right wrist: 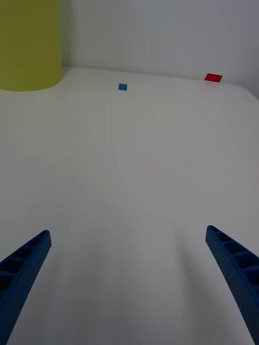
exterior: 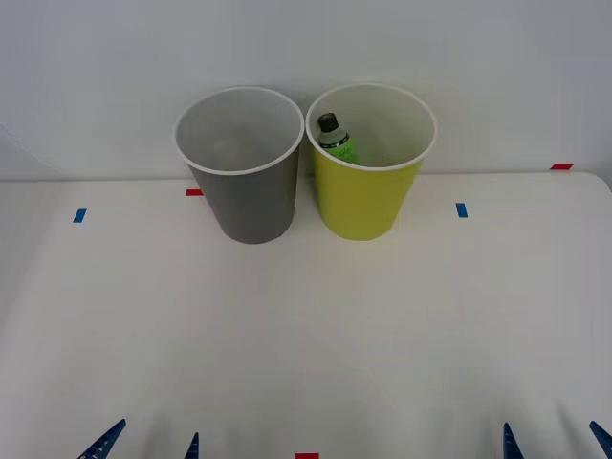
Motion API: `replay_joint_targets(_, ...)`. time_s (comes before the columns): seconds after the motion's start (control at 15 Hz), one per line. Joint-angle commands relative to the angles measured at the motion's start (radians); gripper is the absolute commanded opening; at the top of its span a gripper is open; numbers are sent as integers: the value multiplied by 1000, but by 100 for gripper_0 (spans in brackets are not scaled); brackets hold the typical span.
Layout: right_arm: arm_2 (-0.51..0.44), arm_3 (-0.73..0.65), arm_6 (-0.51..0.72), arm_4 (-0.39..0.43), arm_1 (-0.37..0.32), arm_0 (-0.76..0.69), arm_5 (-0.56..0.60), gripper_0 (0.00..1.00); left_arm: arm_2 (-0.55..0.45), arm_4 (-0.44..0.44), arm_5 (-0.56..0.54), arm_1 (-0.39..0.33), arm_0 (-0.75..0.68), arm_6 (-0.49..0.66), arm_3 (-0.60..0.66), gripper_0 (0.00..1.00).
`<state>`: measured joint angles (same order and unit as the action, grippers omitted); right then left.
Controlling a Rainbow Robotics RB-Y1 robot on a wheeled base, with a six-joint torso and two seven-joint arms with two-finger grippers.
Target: Put cans in the gray bin and PET bottles in the light green bin.
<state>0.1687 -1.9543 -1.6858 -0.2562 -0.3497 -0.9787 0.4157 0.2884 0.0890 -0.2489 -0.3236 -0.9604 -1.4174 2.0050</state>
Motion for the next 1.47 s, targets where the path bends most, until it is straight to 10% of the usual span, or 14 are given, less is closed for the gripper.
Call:
replay_joint_targets(0.07, 0, 0, 0, 0, 0, 0, 0, 100, 0, 0, 0, 0, 0, 0, 0, 100)
replay_joint_targets(1.47, 0, 0, 0, 0, 0, 0, 0, 100, 0, 0, 0, 0, 0, 0, 0, 100)
